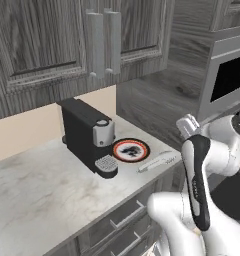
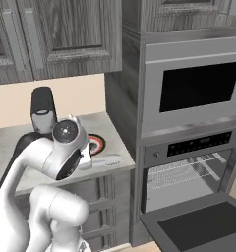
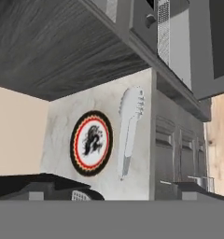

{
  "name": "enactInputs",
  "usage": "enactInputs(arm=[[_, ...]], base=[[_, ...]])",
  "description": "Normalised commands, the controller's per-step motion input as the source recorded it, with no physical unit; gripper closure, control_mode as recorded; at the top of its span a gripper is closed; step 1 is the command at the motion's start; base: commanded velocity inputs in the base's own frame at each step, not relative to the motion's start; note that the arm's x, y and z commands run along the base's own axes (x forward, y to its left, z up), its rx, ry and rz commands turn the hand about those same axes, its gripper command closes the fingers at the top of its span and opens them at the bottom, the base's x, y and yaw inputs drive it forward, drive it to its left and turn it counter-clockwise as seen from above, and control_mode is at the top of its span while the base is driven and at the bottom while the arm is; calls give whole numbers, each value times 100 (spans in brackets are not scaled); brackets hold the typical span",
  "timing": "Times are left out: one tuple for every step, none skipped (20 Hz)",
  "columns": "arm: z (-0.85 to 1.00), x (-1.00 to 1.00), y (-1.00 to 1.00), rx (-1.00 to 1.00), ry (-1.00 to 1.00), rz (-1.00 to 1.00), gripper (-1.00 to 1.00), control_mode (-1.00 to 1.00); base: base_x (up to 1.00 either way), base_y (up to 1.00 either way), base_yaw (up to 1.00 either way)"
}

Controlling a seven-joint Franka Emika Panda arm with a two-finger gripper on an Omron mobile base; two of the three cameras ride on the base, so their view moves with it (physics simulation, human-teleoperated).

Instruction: Pick up the tongs from the counter and place them near the plate next to the oven.

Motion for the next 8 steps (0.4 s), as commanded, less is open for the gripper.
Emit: enactInputs(arm=[[71,-82,-32,0,0,0,-100,-100],[70,-77,-35,0,0,0,-100,-100],[69,-68,-44,0,0,0,-100,-100],[68,-59,-46,0,0,0,-100,-100],[64,-56,-43,0,0,0,-100,-100],[59,-57,-41,0,0,0,-100,-100],[49,-59,-34,0,0,0,-100,-100],[38,-59,-24,0,0,0,-100,-100]], base=[[0,0,0],[0,0,0],[0,0,0],[0,0,0],[0,0,0],[0,0,0],[0,0,0],[0,0,0]])
